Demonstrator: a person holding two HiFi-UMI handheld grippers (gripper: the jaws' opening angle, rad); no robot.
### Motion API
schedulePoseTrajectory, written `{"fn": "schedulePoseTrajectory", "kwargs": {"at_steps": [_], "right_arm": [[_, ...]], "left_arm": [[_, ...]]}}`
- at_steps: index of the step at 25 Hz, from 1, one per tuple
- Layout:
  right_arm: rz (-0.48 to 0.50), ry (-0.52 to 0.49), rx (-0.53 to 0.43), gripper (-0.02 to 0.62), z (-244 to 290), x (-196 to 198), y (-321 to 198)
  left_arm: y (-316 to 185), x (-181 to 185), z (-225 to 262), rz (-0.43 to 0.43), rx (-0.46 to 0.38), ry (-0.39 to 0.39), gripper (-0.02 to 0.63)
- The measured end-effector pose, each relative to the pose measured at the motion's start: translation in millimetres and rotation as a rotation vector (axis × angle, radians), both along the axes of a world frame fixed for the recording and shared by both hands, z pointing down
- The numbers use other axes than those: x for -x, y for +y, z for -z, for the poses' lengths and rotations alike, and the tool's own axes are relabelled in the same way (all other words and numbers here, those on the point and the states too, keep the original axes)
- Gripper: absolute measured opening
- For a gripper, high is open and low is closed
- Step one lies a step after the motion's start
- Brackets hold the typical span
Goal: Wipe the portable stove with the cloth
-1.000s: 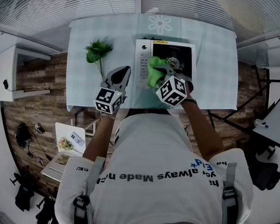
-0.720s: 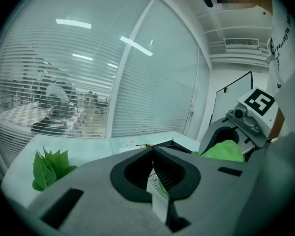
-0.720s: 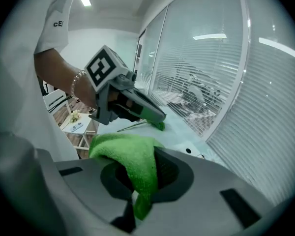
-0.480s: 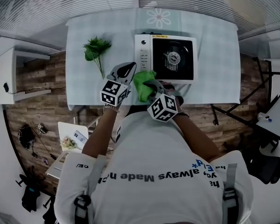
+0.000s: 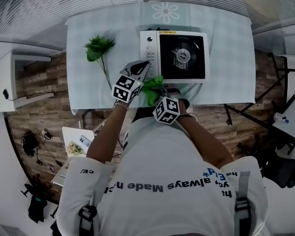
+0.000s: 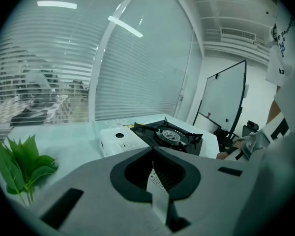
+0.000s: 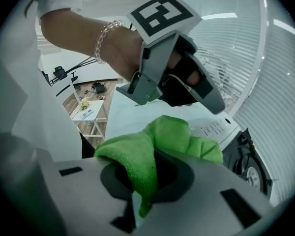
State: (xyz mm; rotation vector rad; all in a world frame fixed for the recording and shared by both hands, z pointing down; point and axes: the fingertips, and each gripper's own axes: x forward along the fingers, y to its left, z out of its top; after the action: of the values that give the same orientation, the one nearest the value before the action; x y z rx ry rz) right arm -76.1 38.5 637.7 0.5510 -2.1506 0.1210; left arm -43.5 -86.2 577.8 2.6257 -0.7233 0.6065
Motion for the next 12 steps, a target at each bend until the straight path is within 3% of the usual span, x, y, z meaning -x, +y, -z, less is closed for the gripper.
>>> {"fn": "schedulePoseTrajectory", "kwargs": {"at_steps": [12], "right_arm": [[-0.030, 0.030, 0.016, 0.023, -34.0, -1.6, 4.1]], "left_arm": [[11.3, -8.2, -36.5, -0.050, 0.040, -0.114, 0.012]]}}
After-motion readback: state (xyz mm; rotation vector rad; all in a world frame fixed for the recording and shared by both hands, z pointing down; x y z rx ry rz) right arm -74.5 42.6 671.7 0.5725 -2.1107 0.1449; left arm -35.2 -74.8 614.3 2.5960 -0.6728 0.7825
